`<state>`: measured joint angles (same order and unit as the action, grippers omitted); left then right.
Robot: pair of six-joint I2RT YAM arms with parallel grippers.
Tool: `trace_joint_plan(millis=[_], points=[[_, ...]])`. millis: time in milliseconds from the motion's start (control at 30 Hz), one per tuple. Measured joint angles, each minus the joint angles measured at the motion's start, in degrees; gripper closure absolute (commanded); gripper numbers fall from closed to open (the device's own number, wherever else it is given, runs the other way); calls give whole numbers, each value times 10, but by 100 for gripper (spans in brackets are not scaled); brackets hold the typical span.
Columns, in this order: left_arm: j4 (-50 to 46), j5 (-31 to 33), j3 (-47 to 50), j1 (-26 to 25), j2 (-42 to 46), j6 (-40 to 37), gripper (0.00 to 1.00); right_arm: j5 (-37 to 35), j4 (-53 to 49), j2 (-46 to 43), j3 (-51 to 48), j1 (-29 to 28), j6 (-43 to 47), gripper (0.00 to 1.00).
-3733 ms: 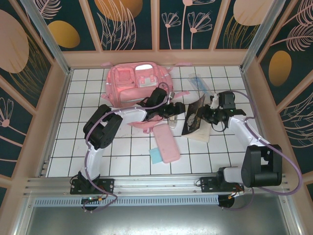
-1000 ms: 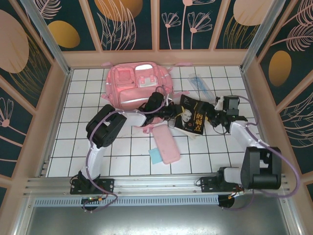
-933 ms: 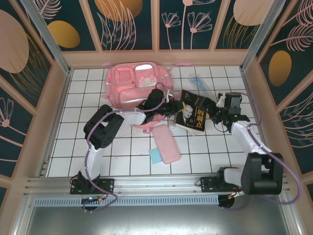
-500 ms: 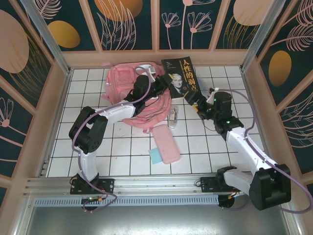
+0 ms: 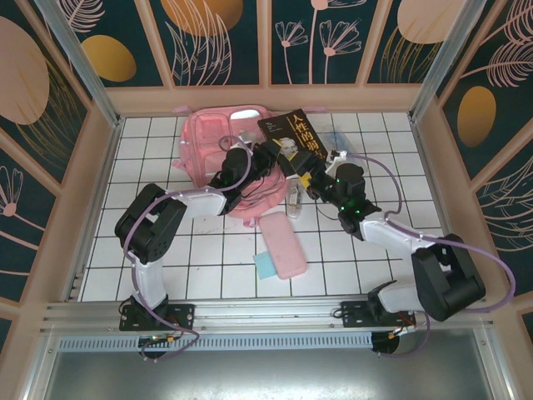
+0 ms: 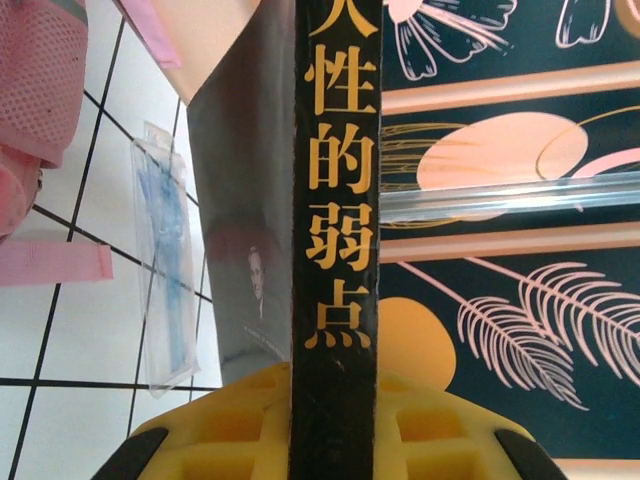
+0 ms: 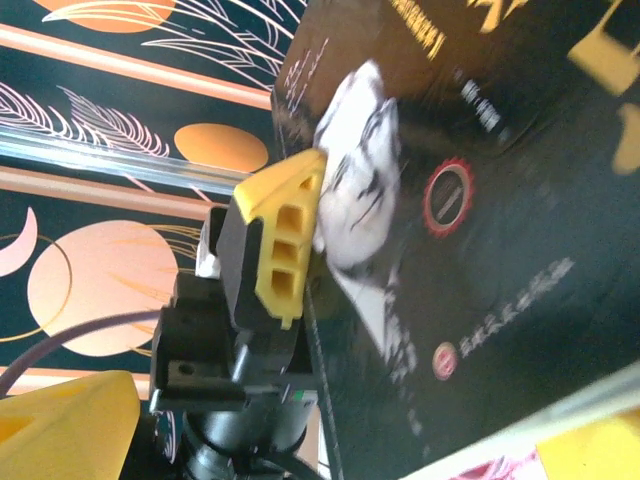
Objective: Pack the student bag
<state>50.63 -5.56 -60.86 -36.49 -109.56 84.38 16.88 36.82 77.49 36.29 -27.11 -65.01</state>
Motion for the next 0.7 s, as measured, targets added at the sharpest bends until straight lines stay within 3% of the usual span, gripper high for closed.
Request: trace_joint_plan(millis=[133,200,367,533,600,667,700], points=[[15,3,22,-3,17,5,100,-6,9,23,9,0,1,6],[22,7,29,-6,26,8,100,-16,19,23,9,0,2,12],[52,19,36,-8,35,19,100,-30,52,24,9,2,7,52],[65,30,40,-8,36,26,100,-31,80,29,10,7,11,98],[67,35,45,-8,36,25,100,-29,79,29,10,6,15,100],[63,35,45,-10,37,22,73,-28,71,29,10,7,18,100],[60,33,45,-10,37,14,48,-28,66,27,10,7,19,100]])
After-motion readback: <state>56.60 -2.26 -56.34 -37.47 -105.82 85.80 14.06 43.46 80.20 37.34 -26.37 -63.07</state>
